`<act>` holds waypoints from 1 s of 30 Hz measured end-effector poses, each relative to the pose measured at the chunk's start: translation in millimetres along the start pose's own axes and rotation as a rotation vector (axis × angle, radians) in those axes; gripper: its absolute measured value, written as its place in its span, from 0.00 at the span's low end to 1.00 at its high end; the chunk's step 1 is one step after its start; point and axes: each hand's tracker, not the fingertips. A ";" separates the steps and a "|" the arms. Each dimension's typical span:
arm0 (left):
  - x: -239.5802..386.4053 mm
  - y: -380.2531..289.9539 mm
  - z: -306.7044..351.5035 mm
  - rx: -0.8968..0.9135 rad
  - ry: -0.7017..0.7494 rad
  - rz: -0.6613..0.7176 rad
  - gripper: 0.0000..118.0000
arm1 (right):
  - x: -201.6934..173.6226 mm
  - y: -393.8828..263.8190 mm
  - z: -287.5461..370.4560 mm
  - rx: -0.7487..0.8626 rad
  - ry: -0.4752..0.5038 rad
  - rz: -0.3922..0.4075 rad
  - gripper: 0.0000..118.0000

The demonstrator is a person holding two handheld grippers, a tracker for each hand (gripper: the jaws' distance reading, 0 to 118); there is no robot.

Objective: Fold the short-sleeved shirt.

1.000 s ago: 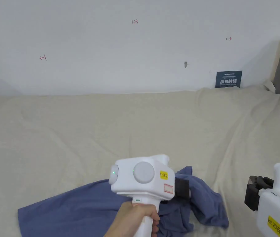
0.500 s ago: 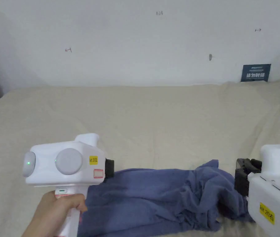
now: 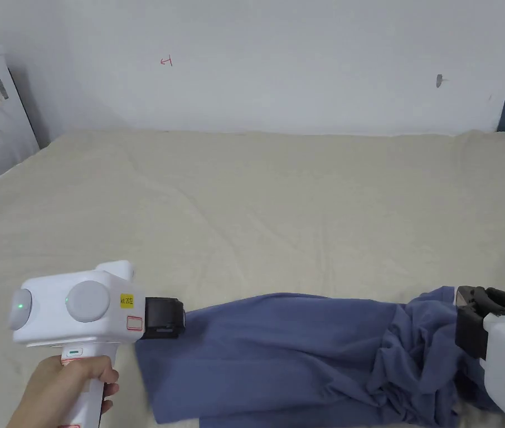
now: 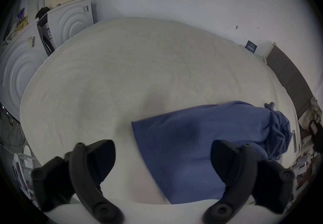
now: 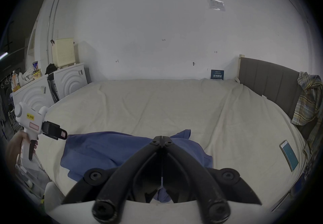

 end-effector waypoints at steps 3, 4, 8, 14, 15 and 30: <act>-0.6 8.6 -20.2 0.013 0.025 0.043 0.94 | 0.8 1.5 -8.0 -0.013 -0.008 0.006 0.00; -1.9 11.7 -29.3 0.004 0.028 0.040 0.94 | 1.2 1.7 -10.1 -0.019 -0.009 0.006 0.00; 3.5 6.3 -56.3 -0.084 0.046 0.011 0.86 | 2.9 1.0 -18.4 -0.033 -0.019 0.001 0.00; 44.7 -24.7 -54.2 0.021 0.160 -0.087 0.27 | 12.1 3.1 -26.0 -0.053 -0.026 0.000 0.00; 50.1 -24.1 -53.3 0.028 0.142 -0.092 0.05 | 17.7 3.5 -28.8 -0.057 -0.030 -0.001 0.00; 52.7 -21.2 -38.1 0.022 0.120 -0.141 0.04 | 48.5 84.1 -110.5 -0.226 0.171 0.040 0.75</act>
